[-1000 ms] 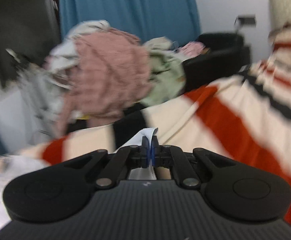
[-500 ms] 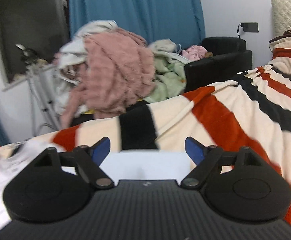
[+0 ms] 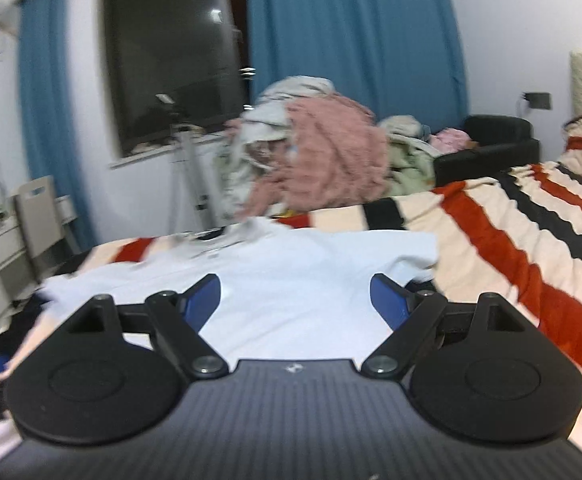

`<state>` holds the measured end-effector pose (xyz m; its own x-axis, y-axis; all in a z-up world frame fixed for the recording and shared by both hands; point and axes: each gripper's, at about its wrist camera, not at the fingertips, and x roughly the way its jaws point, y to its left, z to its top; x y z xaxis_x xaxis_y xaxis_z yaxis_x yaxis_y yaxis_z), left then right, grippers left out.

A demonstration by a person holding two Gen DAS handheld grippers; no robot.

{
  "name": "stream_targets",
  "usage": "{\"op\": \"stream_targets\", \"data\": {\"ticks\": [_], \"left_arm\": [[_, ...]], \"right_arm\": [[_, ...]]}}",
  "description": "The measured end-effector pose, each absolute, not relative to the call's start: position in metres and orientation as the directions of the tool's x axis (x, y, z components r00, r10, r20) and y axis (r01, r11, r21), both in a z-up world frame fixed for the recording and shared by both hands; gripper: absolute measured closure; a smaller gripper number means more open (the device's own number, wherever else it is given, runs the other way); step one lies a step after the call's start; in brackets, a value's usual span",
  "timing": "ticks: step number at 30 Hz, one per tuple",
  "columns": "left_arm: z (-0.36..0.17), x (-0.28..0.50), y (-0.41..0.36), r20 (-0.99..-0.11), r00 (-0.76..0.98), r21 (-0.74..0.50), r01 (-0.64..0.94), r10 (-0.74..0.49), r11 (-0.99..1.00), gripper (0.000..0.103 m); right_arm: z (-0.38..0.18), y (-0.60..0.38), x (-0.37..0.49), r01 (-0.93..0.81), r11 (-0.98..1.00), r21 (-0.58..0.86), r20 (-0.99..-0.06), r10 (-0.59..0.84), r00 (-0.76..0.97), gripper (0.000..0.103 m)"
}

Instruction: Fold clothes

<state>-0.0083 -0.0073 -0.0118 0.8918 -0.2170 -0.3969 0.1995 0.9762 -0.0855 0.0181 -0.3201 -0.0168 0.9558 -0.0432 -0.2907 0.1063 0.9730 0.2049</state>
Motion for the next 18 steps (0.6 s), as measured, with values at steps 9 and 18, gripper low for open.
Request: {"op": "stream_targets", "data": {"ticks": [9, 18], "left_arm": [[0.011, -0.039, -0.012, -0.362, 0.907, -0.106, 0.191, -0.217, 0.976, 0.001], [0.008, -0.054, -0.014, -0.368, 0.915, -0.024, 0.166, -0.163, 0.986, 0.0]], "right_arm": [[-0.026, -0.284, -0.051, 0.079, 0.972, 0.22, -0.291, -0.012, 0.957, 0.02], [0.002, -0.264, -0.071, 0.127, 0.962, 0.243, -0.26, -0.061, 0.964, 0.02]]}}
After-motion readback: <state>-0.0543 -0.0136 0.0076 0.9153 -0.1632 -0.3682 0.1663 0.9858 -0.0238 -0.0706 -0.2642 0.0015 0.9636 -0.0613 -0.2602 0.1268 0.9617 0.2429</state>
